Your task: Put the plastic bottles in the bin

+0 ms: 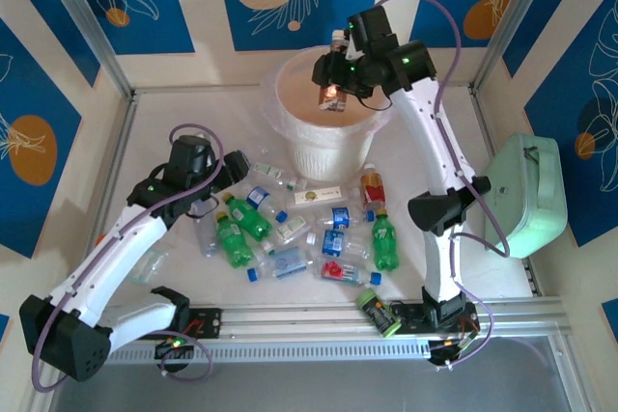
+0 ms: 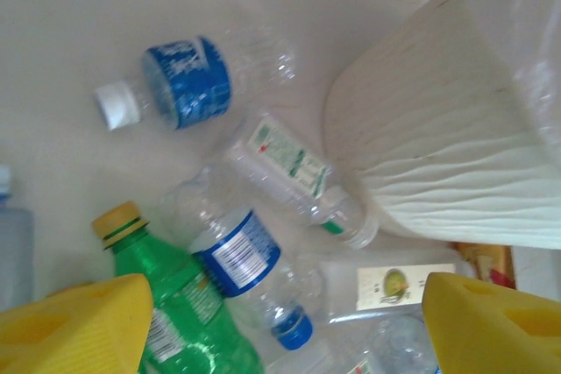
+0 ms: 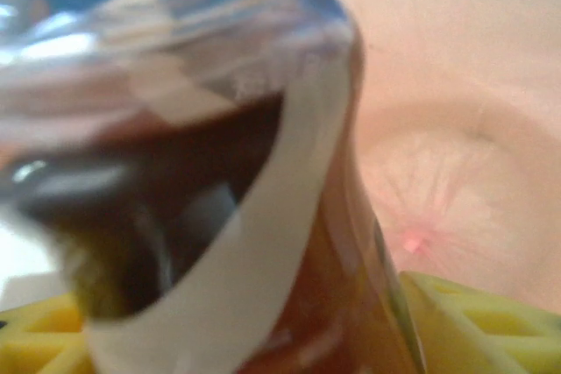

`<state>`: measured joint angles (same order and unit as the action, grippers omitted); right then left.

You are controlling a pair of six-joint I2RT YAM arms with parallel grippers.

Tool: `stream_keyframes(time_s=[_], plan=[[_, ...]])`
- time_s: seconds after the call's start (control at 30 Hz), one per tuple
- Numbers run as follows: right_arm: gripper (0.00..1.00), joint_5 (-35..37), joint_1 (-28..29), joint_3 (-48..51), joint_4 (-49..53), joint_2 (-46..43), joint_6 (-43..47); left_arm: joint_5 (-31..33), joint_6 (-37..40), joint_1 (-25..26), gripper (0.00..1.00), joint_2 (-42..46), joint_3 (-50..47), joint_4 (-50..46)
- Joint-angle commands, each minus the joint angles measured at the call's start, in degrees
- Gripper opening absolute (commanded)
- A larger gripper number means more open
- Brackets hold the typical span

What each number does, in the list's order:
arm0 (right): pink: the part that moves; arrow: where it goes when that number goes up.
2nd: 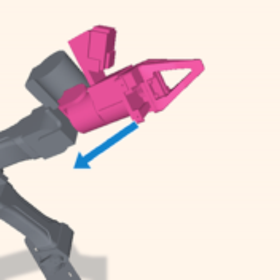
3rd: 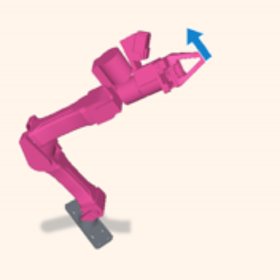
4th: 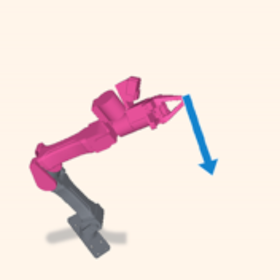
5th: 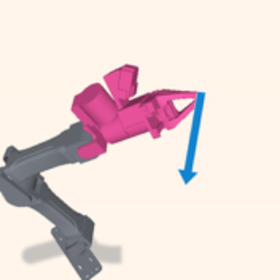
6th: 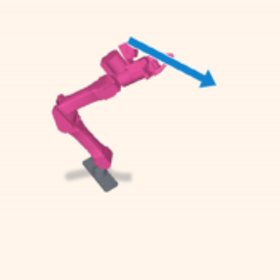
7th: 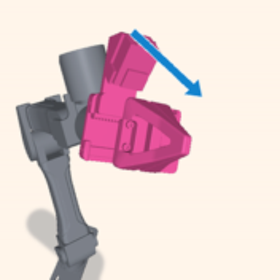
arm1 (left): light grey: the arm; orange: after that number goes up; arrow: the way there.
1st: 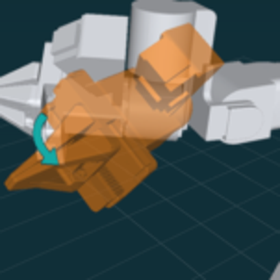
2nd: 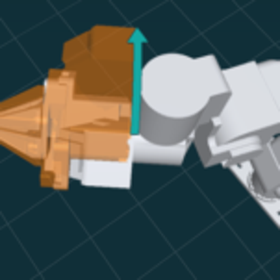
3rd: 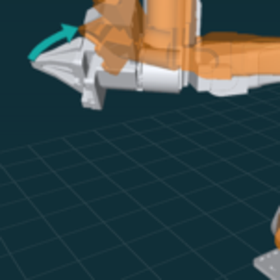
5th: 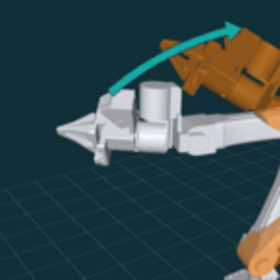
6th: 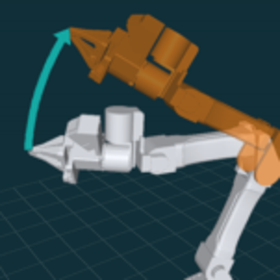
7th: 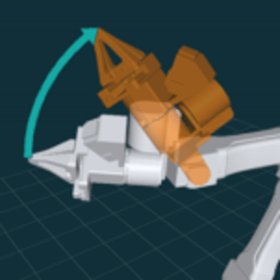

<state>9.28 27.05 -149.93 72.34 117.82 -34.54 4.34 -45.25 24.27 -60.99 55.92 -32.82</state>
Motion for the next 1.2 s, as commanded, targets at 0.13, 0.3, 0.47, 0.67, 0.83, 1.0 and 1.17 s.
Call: stream_keyframes(time_s=[0.13,0.3,0.47,0.67,0.83,1.0,1.17], plan=[[0.76,3.0,2.0,3.6,0.1,-4.3,2.0,7.3,-2.5,-1.0,0.84,2.2,-1.6,-8.5],[0.76,3.9,3.3,4.0,0.1,-7.3,1.6,9.4,-4.8,-2.8,0.86,2.7,-3.8,-13.6],[0.76,6.2,8.2,13.8,-4.7,-15.7,3.2,9.3,-6.2,-6.0,0.87,4.2,-7.7,-17.1],[0.76,4.6,17.5,39.8,-18.3,-31.6,2.1,4.0,-7.2,-11.1,0.86,2.0,-12.8,-12.7],[0.76,6.4,25.6,56.5,-23.1,-40.5,-0.8,1.4,-5.6,-12.8,0.84,-5.0,-12.6,-6.9],[0.76,6.7,29.1,68.3,-25.2,-46.9,-5.5,1.2,-2.7,-13.8,0.83,-13.4,-10.3,-3.3],[0.76,6.5,29.0,72.9,-26.0,-49.6,-7.3,3.9,-1.7,-14.3,0.82,-18.4,-8.6,-1.3]])
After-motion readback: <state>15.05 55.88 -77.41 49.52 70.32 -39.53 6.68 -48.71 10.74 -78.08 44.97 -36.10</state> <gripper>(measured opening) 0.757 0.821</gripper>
